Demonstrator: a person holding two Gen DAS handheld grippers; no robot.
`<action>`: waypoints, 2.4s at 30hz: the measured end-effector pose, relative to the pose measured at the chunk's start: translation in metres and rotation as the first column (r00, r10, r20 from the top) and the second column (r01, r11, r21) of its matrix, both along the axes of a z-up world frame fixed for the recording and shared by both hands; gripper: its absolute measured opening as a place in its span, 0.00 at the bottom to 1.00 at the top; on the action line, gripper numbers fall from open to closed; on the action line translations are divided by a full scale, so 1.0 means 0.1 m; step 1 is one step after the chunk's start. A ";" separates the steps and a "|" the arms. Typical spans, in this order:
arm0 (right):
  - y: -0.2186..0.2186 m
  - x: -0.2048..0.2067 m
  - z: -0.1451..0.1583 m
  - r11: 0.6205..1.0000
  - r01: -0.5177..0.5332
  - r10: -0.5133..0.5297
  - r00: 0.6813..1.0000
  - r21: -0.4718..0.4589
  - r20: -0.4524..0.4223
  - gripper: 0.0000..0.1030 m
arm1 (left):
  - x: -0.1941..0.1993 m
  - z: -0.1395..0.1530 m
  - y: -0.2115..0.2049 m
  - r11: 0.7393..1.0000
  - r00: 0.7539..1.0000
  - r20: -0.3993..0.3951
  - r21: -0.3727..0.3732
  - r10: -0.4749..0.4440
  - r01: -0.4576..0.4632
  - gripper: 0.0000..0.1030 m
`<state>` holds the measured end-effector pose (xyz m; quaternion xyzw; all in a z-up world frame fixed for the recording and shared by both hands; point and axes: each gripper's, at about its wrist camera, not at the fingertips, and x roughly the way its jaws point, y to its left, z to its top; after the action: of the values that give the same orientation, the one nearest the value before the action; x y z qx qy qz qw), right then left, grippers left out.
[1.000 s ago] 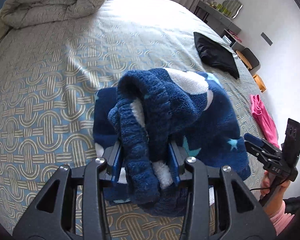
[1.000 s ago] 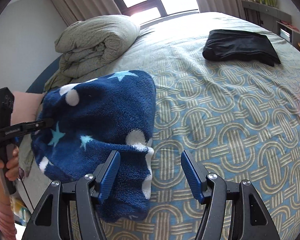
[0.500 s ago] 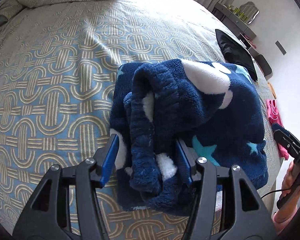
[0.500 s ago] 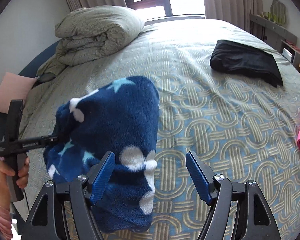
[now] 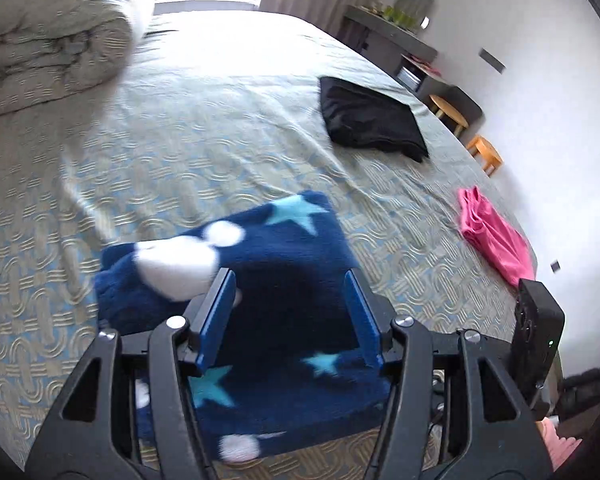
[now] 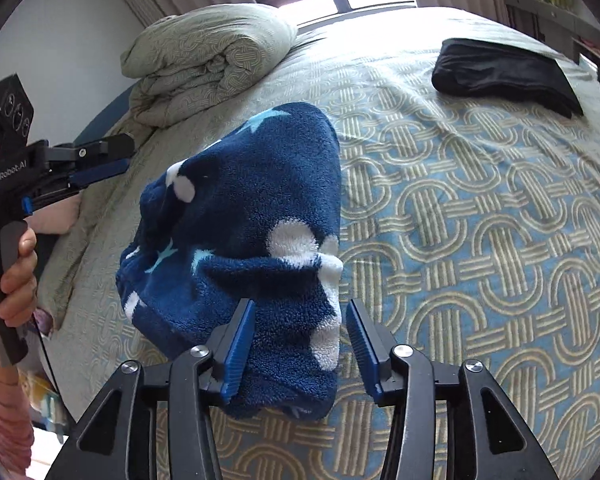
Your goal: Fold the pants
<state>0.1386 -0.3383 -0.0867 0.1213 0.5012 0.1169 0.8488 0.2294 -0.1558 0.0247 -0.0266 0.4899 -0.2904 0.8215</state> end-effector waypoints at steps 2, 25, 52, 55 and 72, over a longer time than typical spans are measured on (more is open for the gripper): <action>-0.05 0.02 -0.04 0.999 0.021 -0.021 1.000 0.035 -0.014 0.60 | 0.06 -0.16 -0.42 0.995 0.996 -0.033 0.064 -0.079 0.081 0.56; 0.04 -0.20 0.01 0.997 -0.034 0.038 0.998 0.063 -0.054 0.42 | 0.36 -0.39 -0.74 0.950 0.992 0.119 0.313 -0.047 0.008 0.70; 0.27 1.27 -0.19 0.998 0.013 -0.021 0.992 -0.062 -0.127 0.09 | 0.12 -1.28 1.13 0.914 0.949 -0.001 0.269 0.316 -0.304 0.87; 0.25 1.07 0.00 0.998 -0.024 0.018 0.996 -0.065 -0.091 0.21 | 0.11 -1.29 1.23 0.929 0.941 -0.073 0.201 0.331 -0.311 0.87; -0.34 0.64 -0.19 0.976 0.094 -0.048 0.973 0.197 -0.226 0.75 | 0.10 -1.41 1.36 0.936 0.912 -0.210 0.102 0.351 -0.337 0.91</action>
<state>0.2025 -0.3726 -0.1056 0.2388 0.5723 0.1237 0.7747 0.2389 -0.0194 -0.1164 -0.1190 0.5765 -0.1207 0.7993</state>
